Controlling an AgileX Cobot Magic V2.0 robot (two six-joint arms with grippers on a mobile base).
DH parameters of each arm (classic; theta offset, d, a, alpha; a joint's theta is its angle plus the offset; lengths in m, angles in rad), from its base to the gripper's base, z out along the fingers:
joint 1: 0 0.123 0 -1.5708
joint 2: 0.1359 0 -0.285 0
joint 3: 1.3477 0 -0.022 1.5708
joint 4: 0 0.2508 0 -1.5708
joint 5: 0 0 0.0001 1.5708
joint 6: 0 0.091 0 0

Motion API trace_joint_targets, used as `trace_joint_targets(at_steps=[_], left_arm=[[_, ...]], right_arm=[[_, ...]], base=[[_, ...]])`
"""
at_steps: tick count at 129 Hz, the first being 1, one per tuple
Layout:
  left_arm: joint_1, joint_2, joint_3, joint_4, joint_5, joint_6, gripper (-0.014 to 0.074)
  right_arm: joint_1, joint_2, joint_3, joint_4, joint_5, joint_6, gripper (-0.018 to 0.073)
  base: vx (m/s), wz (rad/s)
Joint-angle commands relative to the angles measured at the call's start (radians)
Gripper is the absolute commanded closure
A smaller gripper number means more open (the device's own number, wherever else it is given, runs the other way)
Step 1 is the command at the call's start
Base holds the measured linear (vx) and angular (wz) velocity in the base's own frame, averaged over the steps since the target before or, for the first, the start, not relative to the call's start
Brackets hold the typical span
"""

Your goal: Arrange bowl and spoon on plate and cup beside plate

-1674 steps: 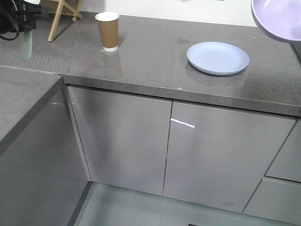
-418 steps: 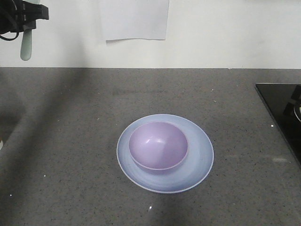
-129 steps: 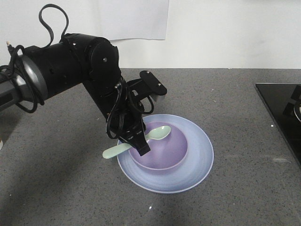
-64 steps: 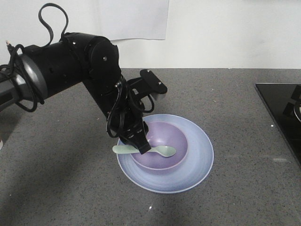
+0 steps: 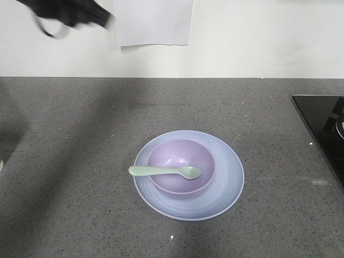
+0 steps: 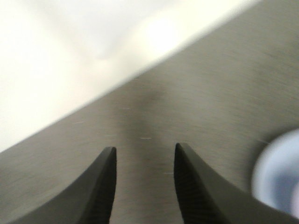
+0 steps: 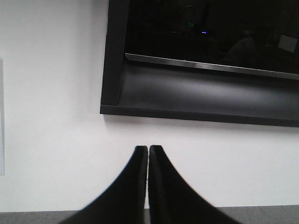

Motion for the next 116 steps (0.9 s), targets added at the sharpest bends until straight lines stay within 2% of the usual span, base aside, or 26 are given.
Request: trace_joint_targets(at_steps=[1, 10, 11, 25, 36, 46, 57, 78, 102, 116], left_arm=[[0.093, -0.087, -0.025, 0.105, -0.001, -0.091, 0.0297], [0.168, -0.103, -0.025, 0.107, 0.035, -0.116, 0.0296], [0.193, -0.108, -0.025, 0.102, 0.045, -0.118, 0.0295], [0.304, -0.127, -0.009, 0.066, 0.073, -0.119, 0.0278], [0.361, -0.142, 0.043, 0.068, 0.092, -0.112, 0.0247], [0.425, -0.150, 0.118, 0.066, 0.095, -0.112, 0.0202], [0.507, -0.156, 0.310, 0.056, 0.095, -0.093, 0.0095], [0.575, -0.155, 0.434, 0.004, 0.064, -0.084, 0.0069], [0.652, -0.155, 0.500, -0.132, 0.036, -0.023, 0.0069], [0.686, -0.155, 0.531, -0.150, 0.014, -0.016, 0.0070]], right_arm=[[-0.003, -0.012, -0.026, -0.050, -0.041, 0.004, 0.0564], [-0.003, -0.012, -0.026, -0.050, -0.041, 0.004, 0.0564], [-0.003, -0.012, -0.026, -0.050, -0.041, 0.004, 0.0564], [-0.003, -0.012, -0.026, -0.050, -0.041, 0.004, 0.0564], [-0.003, -0.012, -0.026, -0.050, -0.041, 0.004, 0.0564], [-0.003, -0.012, -0.026, -0.050, -0.041, 0.004, 0.0564], [-0.003, -0.012, -0.026, -0.050, -0.041, 0.004, 0.0564], [-0.003, -0.012, -0.026, -0.050, -0.041, 0.004, 0.0564], [-0.003, -0.012, -0.026, -0.050, -0.041, 0.004, 0.0564], [-0.003, -0.012, -0.026, -0.050, -0.041, 0.004, 0.0564]], base=[[0.00, 0.00], [0.00, 0.00], [0.00, 0.00], [0.00, 0.00], [0.00, 0.00], [0.00, 0.00], [0.00, 0.00], [0.00, 0.00], [0.00, 0.00], [0.00, 0.00]])
